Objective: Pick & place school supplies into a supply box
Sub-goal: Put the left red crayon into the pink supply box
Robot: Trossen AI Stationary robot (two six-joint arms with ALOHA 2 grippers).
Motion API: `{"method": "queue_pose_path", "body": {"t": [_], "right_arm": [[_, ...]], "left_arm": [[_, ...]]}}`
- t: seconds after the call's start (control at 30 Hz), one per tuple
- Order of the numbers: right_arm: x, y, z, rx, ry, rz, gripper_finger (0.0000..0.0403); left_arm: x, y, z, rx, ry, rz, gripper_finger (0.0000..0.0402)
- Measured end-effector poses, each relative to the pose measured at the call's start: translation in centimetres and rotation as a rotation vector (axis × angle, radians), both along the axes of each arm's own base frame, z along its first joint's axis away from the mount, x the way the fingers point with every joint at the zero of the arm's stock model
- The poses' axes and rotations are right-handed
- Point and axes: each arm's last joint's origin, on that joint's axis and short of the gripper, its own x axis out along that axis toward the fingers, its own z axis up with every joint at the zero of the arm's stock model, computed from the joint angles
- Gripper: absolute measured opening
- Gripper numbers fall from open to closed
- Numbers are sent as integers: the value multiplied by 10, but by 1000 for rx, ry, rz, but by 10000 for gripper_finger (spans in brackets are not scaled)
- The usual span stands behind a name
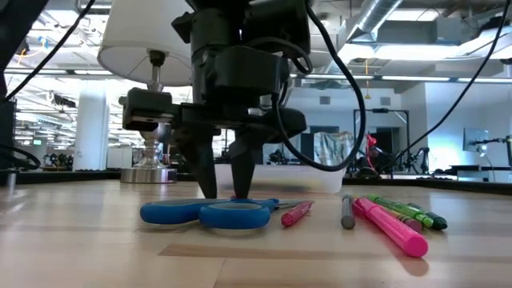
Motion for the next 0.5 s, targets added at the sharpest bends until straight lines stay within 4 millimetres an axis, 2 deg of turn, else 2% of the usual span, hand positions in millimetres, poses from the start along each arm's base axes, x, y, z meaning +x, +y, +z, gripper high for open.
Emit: {"method": "queue_pose_path", "body": {"t": [0.2,0.5], "right_arm": [[0,0,0,1,0,0,120],[0,0,0,2,-1,0,120]], "left_arm": [[0,7,-1,-5,19,61,92],[-2,11,-2,5,54,162,62]]}}
